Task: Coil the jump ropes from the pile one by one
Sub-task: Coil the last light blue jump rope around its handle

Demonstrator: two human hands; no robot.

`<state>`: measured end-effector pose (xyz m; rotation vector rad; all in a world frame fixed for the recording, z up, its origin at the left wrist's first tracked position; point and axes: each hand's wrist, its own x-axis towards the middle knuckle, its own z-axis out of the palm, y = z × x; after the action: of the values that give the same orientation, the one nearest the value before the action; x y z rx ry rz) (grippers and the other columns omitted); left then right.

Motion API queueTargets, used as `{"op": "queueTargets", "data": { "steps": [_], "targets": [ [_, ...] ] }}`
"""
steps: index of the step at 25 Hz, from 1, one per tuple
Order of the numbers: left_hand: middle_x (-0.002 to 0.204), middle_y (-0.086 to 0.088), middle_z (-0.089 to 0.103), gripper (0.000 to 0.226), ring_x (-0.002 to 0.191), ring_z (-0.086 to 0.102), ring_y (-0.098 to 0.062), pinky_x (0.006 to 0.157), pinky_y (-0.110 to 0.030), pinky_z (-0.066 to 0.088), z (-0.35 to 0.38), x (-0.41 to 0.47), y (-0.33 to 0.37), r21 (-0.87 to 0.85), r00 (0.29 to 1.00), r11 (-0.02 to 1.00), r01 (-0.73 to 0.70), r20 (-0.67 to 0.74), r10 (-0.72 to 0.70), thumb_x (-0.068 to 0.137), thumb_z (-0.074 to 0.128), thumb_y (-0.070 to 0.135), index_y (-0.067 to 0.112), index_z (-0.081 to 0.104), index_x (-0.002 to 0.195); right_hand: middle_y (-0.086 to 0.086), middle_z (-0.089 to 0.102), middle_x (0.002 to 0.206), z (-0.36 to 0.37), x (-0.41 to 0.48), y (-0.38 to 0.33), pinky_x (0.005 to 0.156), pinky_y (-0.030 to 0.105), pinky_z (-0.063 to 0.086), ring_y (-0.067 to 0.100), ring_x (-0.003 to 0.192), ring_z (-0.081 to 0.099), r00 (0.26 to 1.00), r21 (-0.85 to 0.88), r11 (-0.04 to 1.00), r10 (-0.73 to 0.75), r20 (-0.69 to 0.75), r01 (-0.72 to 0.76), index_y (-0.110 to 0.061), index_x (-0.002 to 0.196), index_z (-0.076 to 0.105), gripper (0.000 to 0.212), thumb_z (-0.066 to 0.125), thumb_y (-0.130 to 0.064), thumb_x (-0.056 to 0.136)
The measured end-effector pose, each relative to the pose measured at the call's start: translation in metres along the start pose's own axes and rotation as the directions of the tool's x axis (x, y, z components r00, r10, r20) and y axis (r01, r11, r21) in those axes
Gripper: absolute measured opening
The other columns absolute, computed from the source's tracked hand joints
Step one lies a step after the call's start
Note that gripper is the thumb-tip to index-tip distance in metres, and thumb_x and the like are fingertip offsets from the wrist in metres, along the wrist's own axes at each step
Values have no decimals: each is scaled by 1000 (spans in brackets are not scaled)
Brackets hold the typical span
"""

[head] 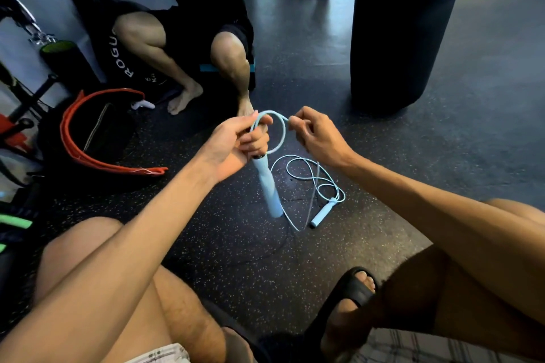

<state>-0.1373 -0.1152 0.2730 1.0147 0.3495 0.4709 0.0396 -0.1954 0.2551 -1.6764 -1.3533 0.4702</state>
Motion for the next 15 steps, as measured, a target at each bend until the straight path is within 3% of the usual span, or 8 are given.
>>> {"op": "queueTargets", "data": {
  "steps": [2, 4, 6, 8, 11, 15],
  "targets": [
    [50, 7, 31, 27, 45, 23, -8, 50, -22, 26, -3, 3, 4, -118, 993, 988, -95, -79, 86, 103, 33, 19, 8, 54, 90, 8, 55, 60, 5, -5, 5, 54, 46, 52, 22, 52, 53, 986, 24, 995, 91, 137, -95, -1, 95, 55, 17, 45, -13, 102],
    [56, 2, 47, 27, 49, 43, -10, 54, -23, 42, -9, 7, 8, -183, 965, 962, -204, -205, 166, 104, 32, 16, 6, 54, 92, 17, 61, 68, 9, -13, 9, 59, 50, 55, 33, 59, 63, 940, 26, 983, 168, 297, -184, 1, 105, 48, 12, 39, -7, 103],
    [67, -6, 67, 27, 61, 65, -18, 63, -28, 55, -17, 10, 9, -181, 913, 937, -299, -338, 226, 104, 33, 13, 3, 55, 93, 19, 66, 73, 13, -21, 10, 57, 45, 58, 36, 64, 68, 867, 48, 955, 243, 435, -292, -3, 108, 42, 8, 39, -9, 104],
    [81, -15, 73, 25, 78, 73, -28, 71, -33, 58, -24, 12, 7, -137, 873, 922, -363, -395, 285, 105, 33, 11, 1, 53, 94, 20, 70, 73, 16, -26, 9, 55, 37, 57, 32, 63, 70, 806, 32, 941, 270, 527, -336, -5, 104, 39, 8, 44, -11, 103],
    [94, -28, 70, 21, 90, 71, -39, 77, -39, 58, -30, 14, 0, -16, 822, 909, -416, -435, 368, 105, 32, 10, -1, 49, 99, 21, 71, 74, 16, -27, 7, 57, 35, 56, 26, 59, 70, 785, -45, 971, 216, 581, -234, 1, 97, 46, 14, 54, -10, 99],
    [95, -31, 68, 17, 87, 71, -40, 79, -42, 59, -31, 18, -6, 262, 778, 884, -388, -420, 467, 105, 34, 10, -1, 47, 100, 2, 66, 62, 16, -25, -2, 52, 24, 50, 10, 48, 60, 854, -135, 991, 50, 518, 24, -3, 86, 55, 13, 59, -12, 96]
  ]
}}
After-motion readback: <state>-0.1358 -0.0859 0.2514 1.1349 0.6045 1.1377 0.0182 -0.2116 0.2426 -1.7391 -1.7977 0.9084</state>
